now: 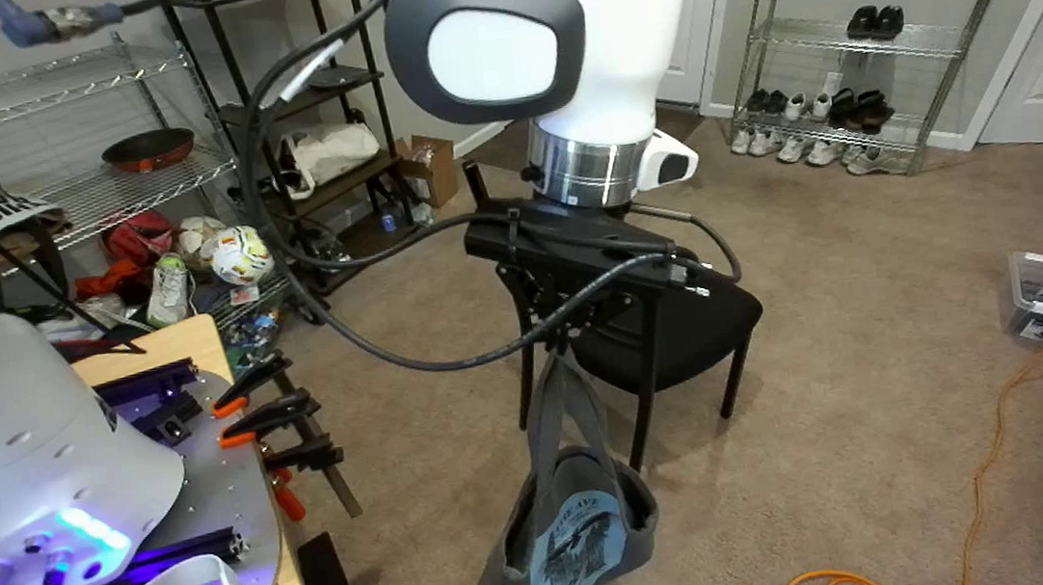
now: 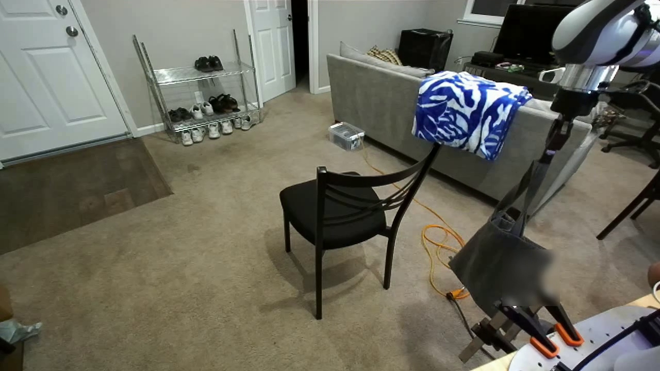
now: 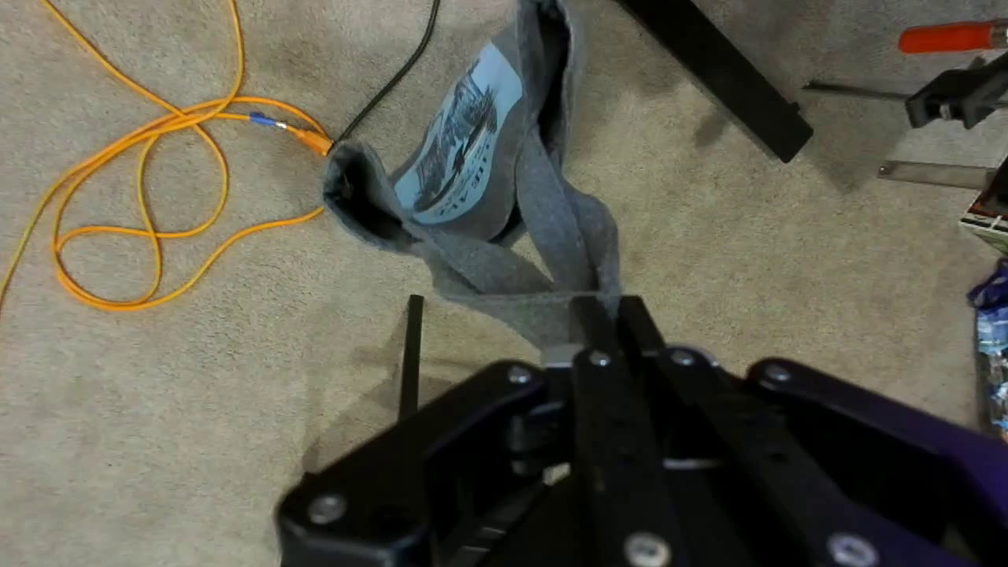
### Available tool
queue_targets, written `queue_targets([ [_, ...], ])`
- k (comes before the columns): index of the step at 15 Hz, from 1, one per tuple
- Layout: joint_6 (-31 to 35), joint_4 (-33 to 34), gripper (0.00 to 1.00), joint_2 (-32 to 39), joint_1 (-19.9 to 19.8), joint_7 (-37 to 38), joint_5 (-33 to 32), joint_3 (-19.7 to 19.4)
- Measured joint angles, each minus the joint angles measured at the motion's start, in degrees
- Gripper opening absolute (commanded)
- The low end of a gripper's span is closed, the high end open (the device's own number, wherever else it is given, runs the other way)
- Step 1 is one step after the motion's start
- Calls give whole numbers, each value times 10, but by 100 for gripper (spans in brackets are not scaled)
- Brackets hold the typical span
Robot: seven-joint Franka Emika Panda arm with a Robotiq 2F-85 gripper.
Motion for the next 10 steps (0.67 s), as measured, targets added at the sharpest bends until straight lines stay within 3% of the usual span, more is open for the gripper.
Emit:
queue_targets([
  [10, -42, 142, 2, 82, -26, -40, 0, -1],
])
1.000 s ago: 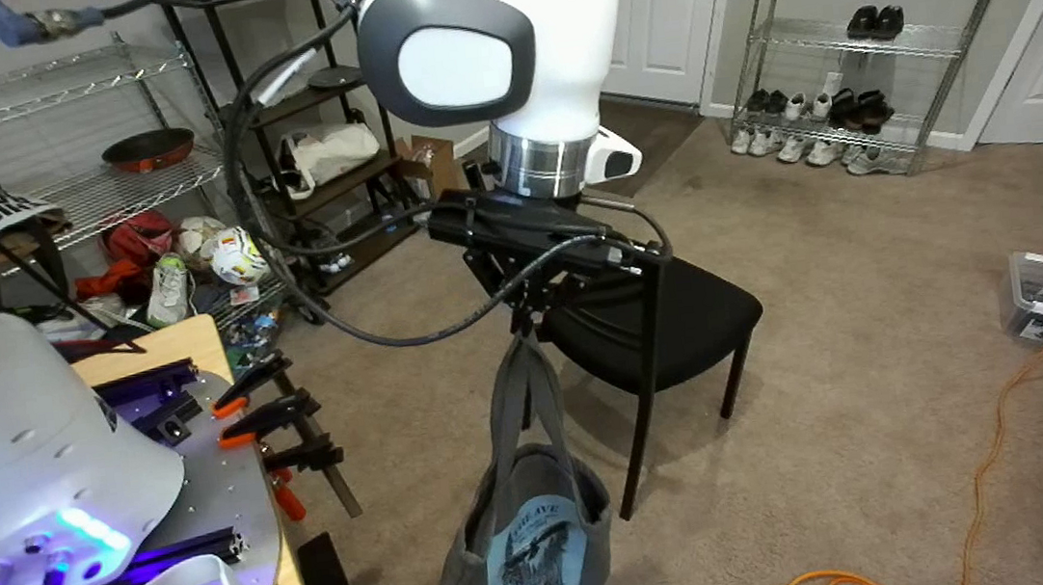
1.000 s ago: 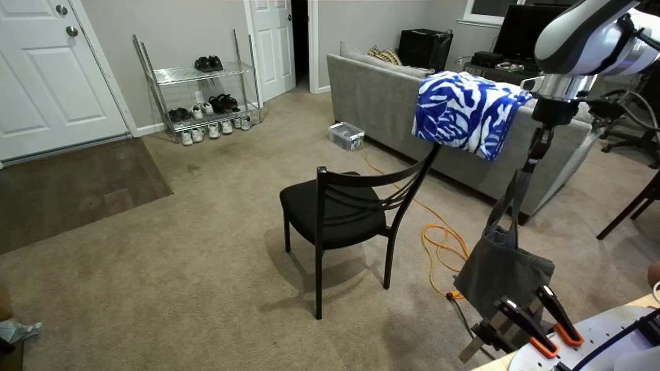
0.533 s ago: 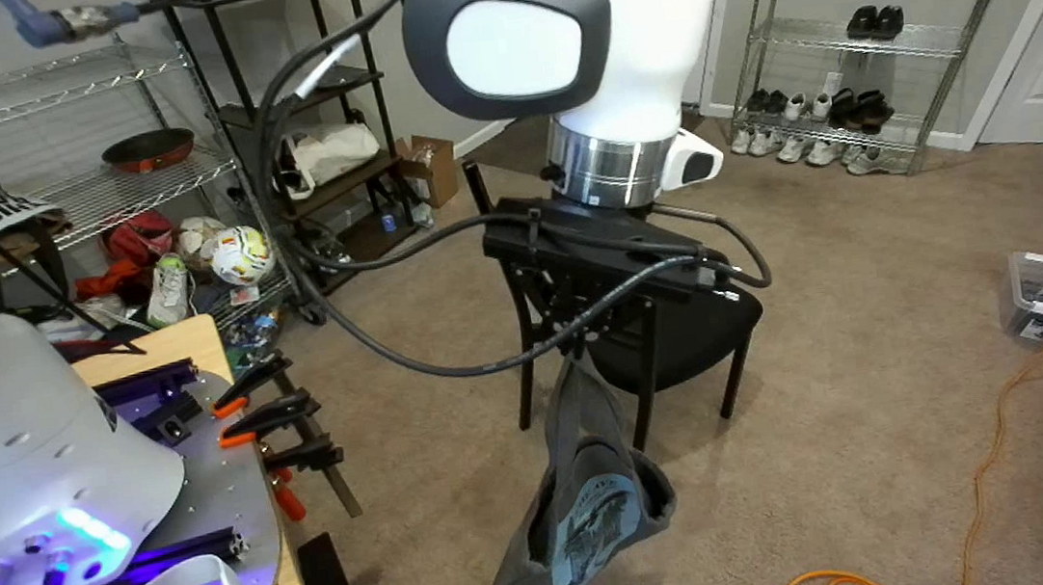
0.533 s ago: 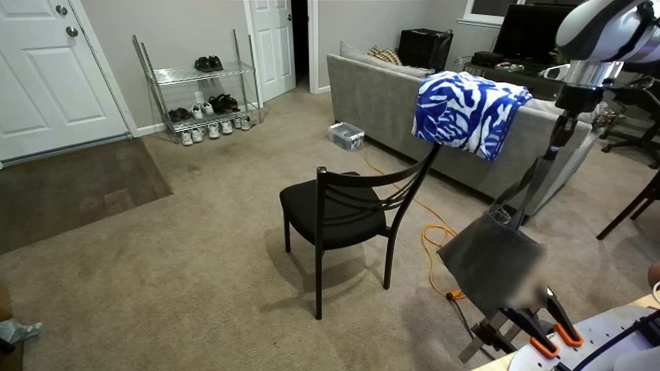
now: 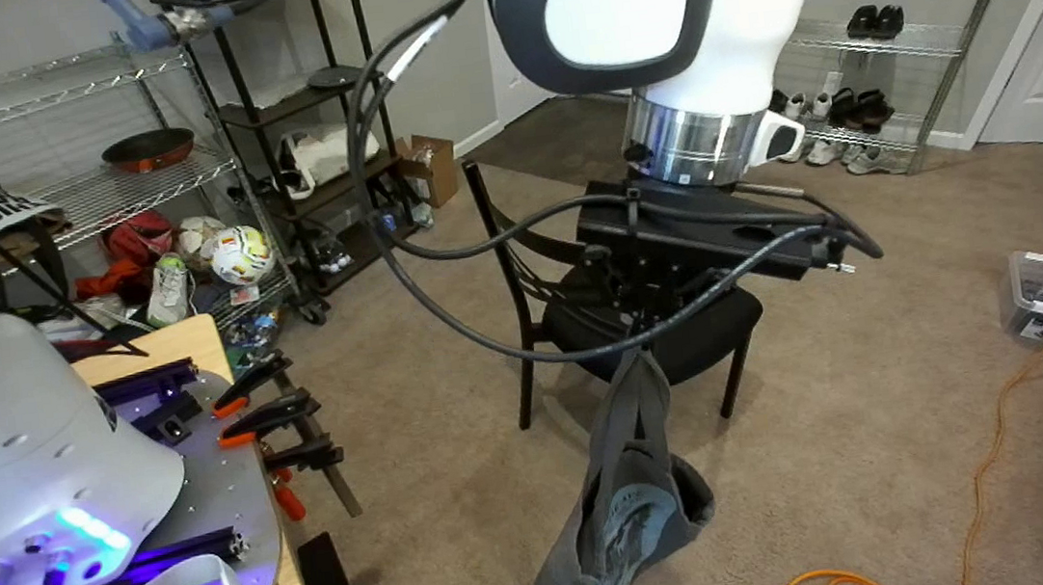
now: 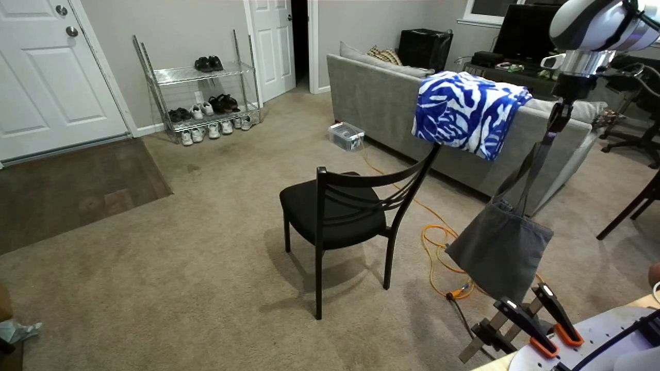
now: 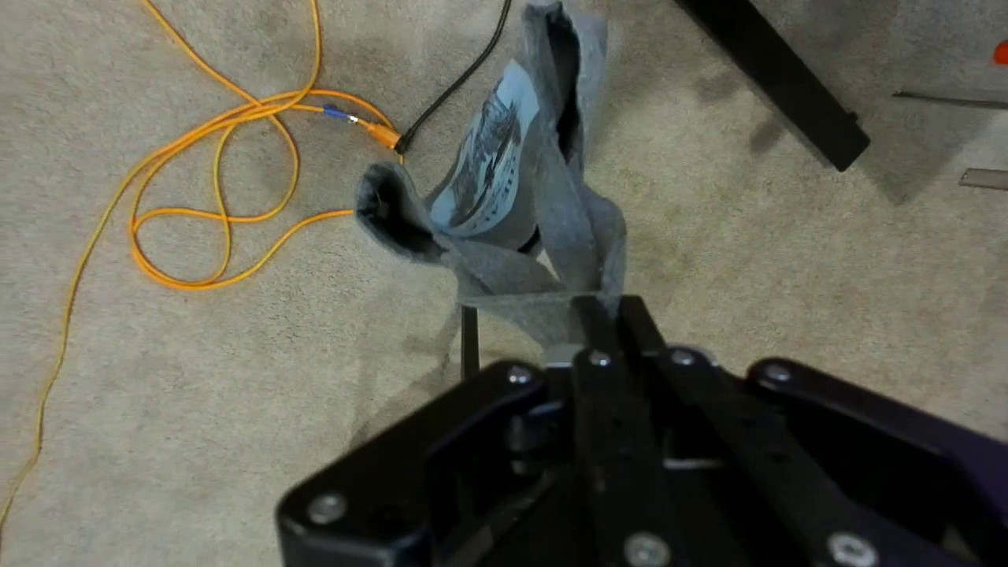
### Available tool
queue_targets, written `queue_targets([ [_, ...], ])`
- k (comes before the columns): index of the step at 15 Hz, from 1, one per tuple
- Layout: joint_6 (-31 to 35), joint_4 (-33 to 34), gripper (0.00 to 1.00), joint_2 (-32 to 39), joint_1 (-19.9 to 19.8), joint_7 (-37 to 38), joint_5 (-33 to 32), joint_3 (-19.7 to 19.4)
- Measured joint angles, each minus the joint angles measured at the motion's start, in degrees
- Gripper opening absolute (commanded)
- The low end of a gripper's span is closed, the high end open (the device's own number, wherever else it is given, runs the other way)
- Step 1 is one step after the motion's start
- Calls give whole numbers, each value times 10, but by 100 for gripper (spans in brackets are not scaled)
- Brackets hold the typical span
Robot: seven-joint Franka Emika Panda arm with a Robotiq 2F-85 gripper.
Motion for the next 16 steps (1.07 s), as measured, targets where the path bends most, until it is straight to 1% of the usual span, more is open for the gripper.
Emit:
queue_targets([
  [5, 0, 52, 2, 24, 5, -1, -1, 33],
  [8, 0, 79, 2, 34, 14, -1, -16, 47],
  [16, 0, 134, 2, 47, 39, 0, -79, 56],
])
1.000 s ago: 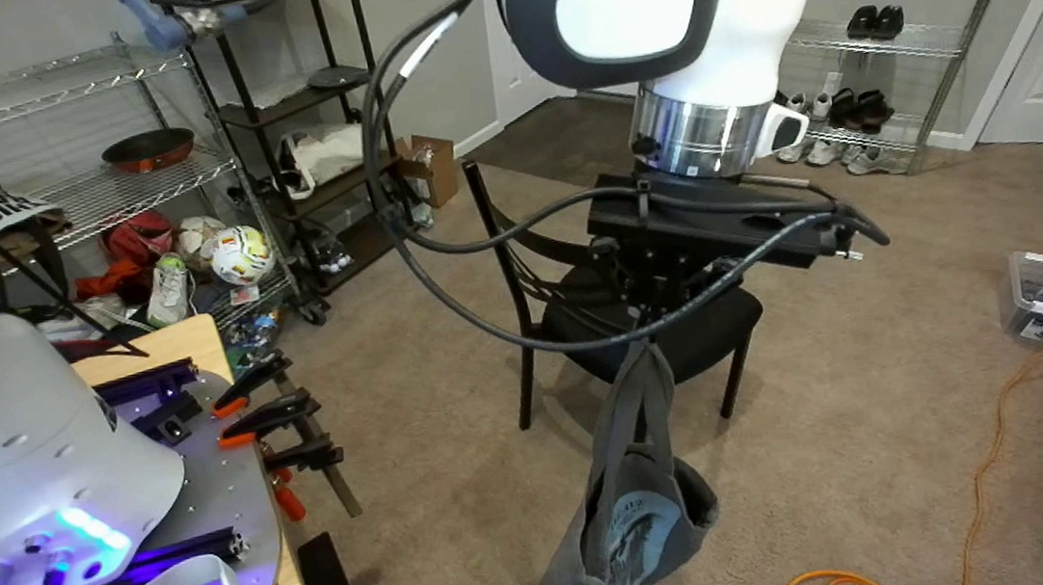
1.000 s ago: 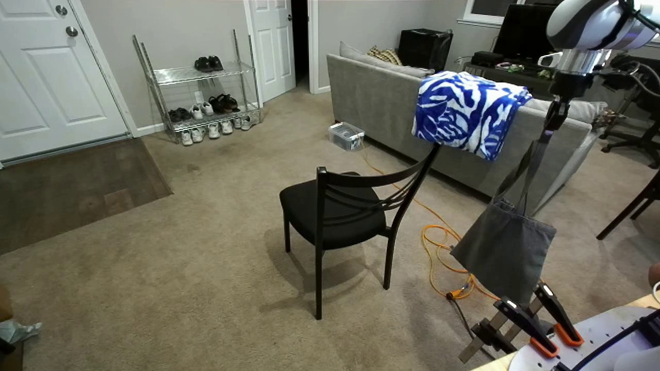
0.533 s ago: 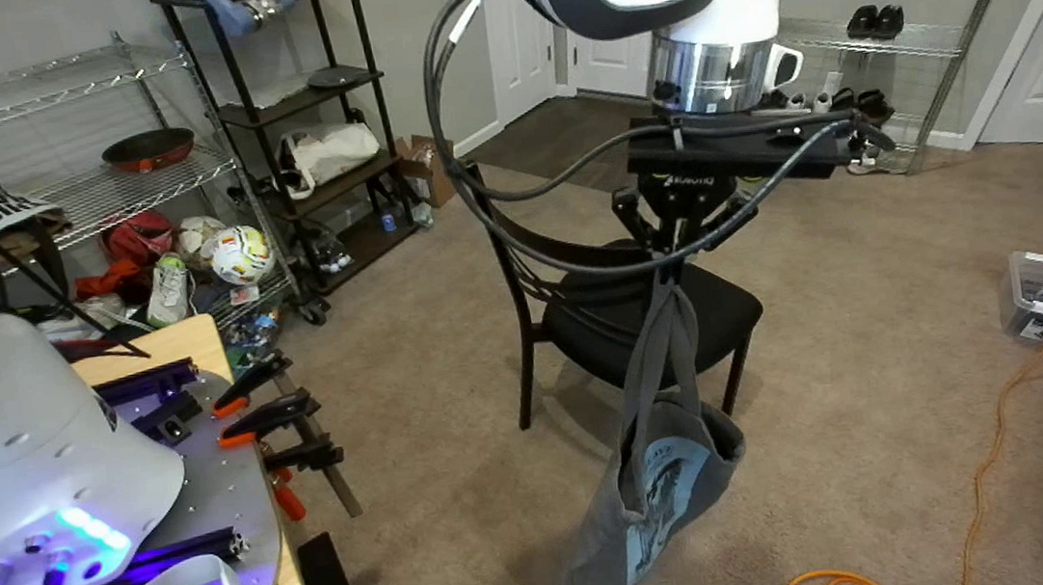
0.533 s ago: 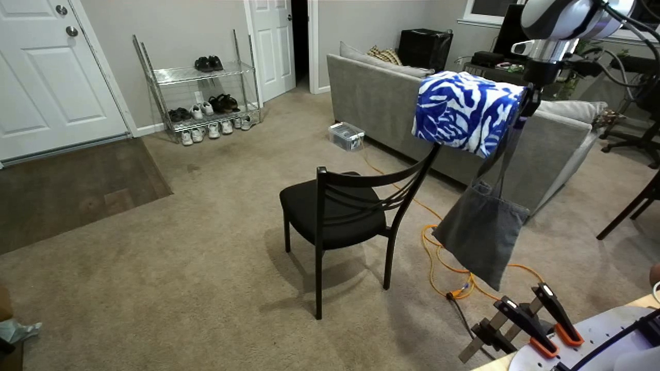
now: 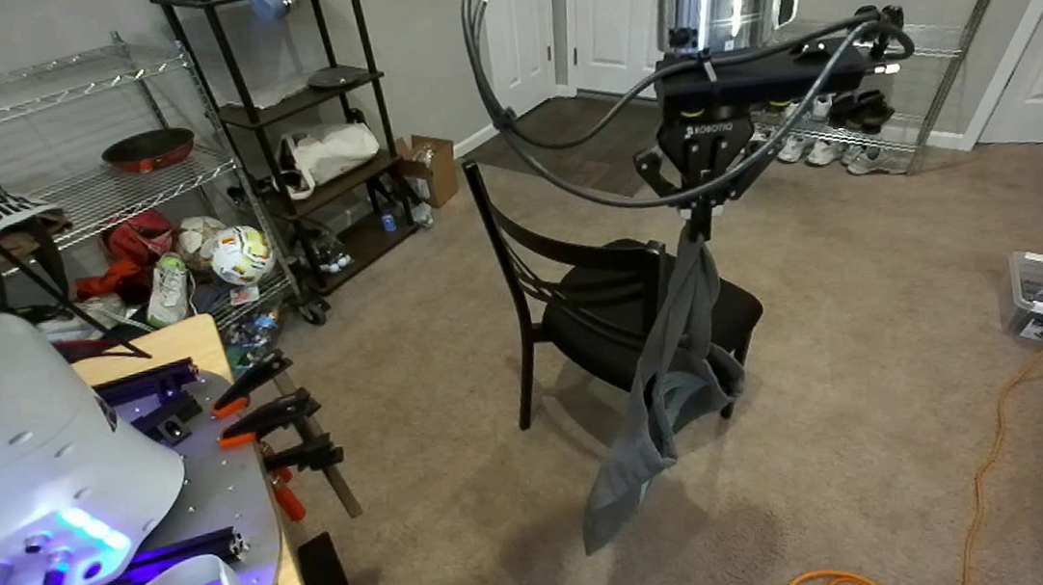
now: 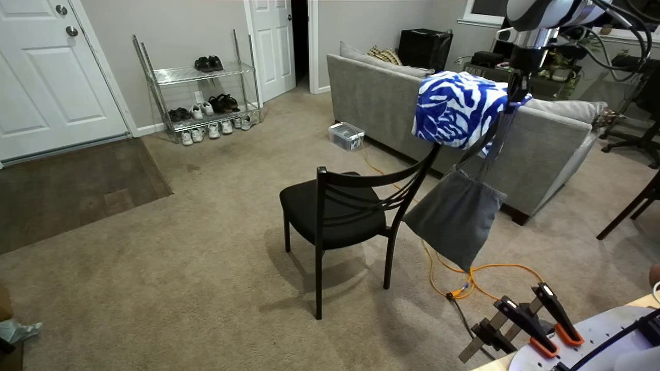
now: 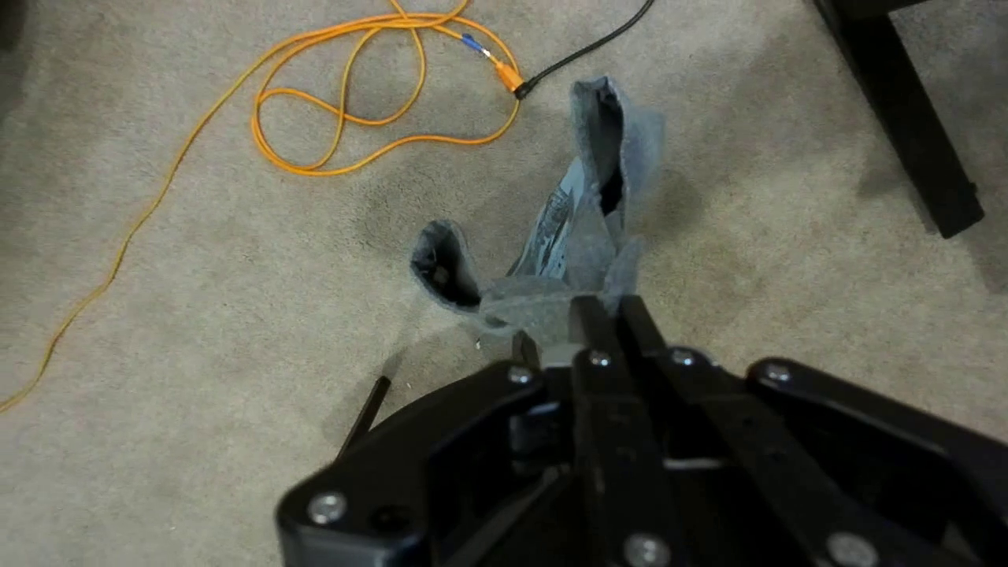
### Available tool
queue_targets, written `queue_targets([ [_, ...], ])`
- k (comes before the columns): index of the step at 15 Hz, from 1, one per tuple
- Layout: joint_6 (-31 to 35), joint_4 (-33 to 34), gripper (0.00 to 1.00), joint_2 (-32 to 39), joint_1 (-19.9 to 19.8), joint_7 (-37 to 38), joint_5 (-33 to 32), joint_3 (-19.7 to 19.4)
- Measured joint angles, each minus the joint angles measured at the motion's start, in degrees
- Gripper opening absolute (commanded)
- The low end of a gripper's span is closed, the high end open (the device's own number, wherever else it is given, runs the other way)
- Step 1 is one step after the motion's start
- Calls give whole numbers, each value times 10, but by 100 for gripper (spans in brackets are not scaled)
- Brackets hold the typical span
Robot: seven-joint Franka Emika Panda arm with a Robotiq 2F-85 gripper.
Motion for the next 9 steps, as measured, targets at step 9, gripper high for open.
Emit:
queue_targets([
  [9, -31, 76, 2, 45, 3, 1, -5, 20],
])
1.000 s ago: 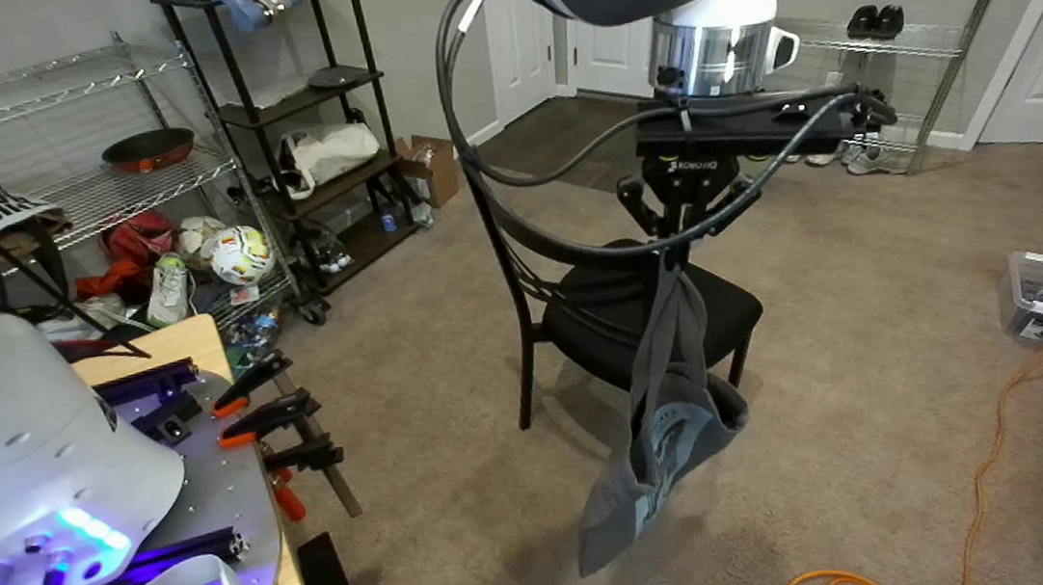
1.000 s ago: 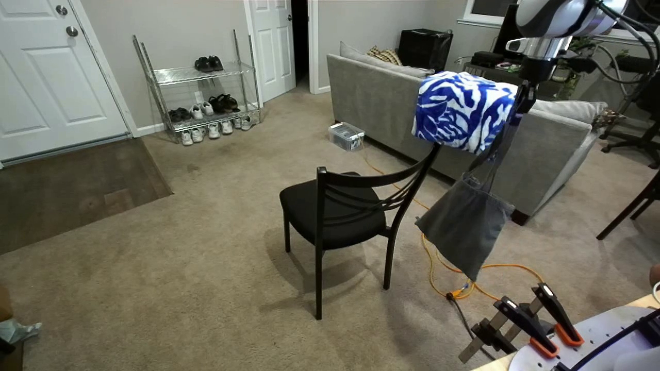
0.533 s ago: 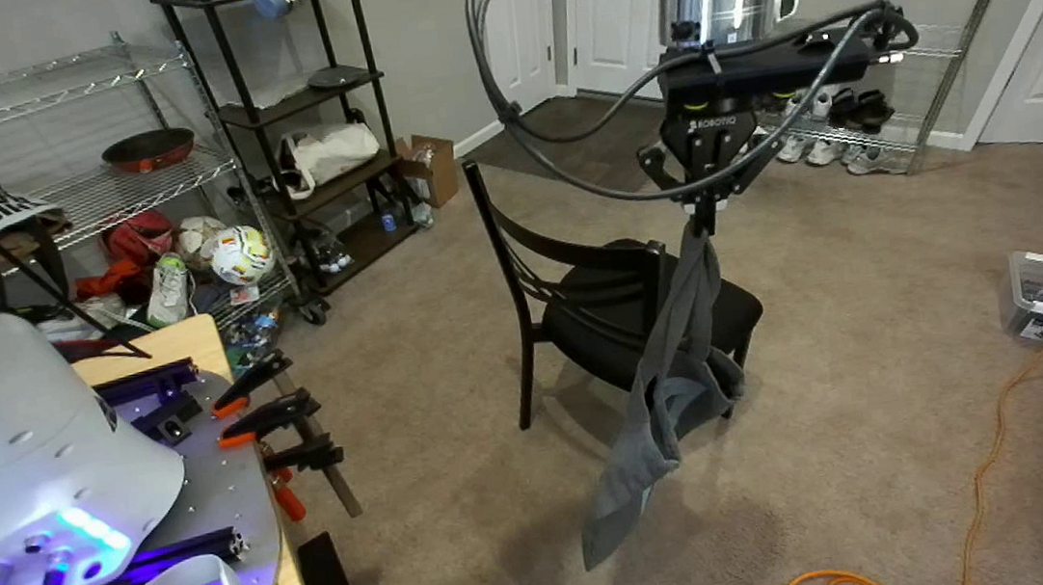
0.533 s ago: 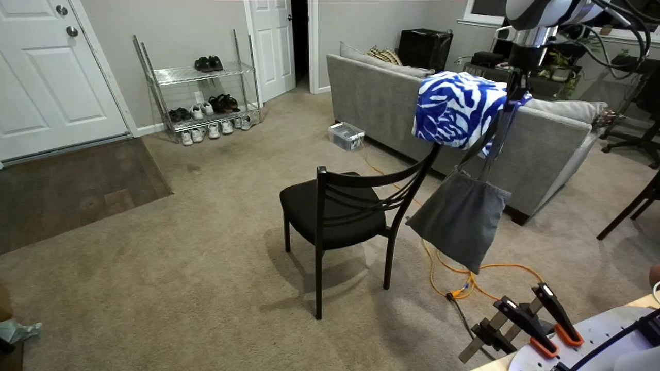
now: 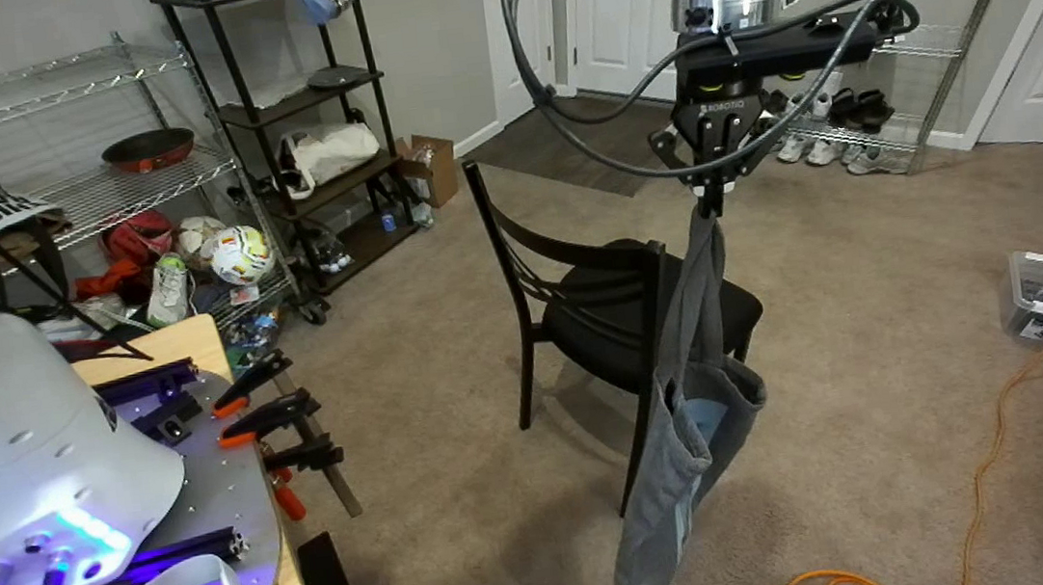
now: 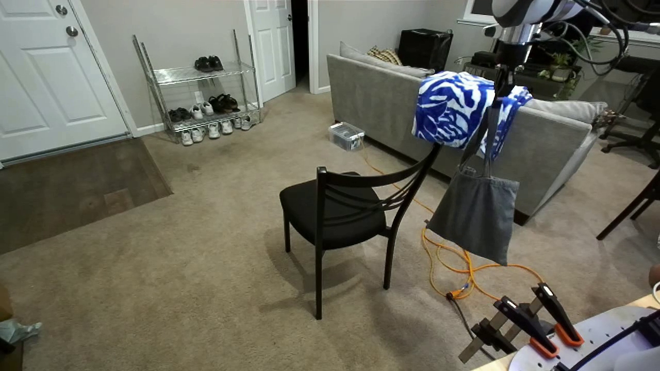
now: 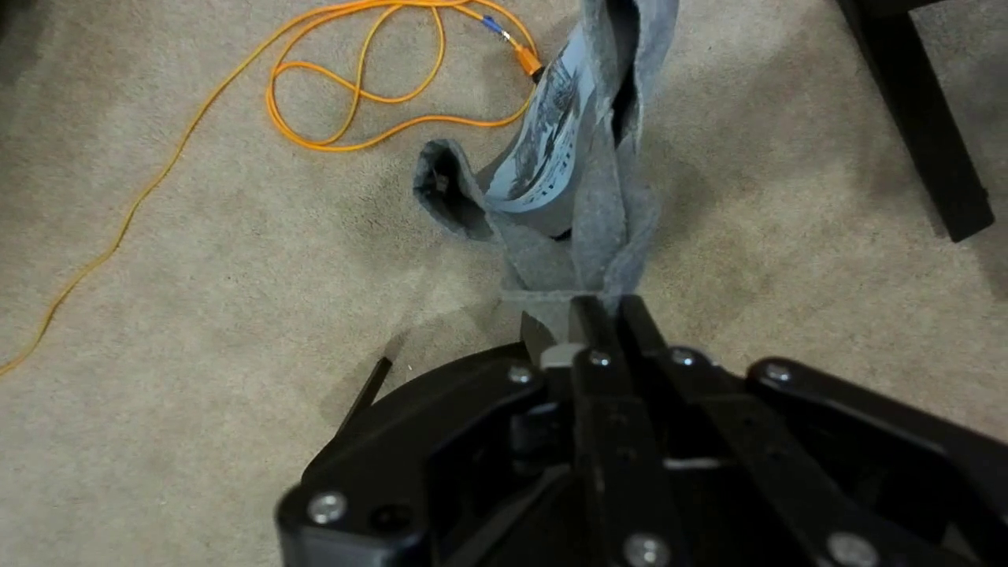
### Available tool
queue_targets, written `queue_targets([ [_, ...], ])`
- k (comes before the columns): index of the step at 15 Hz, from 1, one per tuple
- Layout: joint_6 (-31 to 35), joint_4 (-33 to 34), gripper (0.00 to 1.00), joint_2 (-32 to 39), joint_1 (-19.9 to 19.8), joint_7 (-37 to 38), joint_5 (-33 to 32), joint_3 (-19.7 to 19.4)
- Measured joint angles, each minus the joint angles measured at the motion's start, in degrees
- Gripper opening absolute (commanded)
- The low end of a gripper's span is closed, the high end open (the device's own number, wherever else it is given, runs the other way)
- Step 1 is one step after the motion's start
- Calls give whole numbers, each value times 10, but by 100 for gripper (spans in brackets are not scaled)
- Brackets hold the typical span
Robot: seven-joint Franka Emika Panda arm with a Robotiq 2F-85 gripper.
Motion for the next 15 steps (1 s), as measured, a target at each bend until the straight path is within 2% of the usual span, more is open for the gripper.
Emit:
queue_targets([
  [8, -20, 77, 2, 65, 8, 1, 0, 17],
  [9, -21, 83, 2, 70, 8, 1, 0, 19],
  [10, -21, 87, 6, 73, 9, 1, 0, 20],
  [15, -26, 96, 6, 80, 11, 1, 0, 21],
])
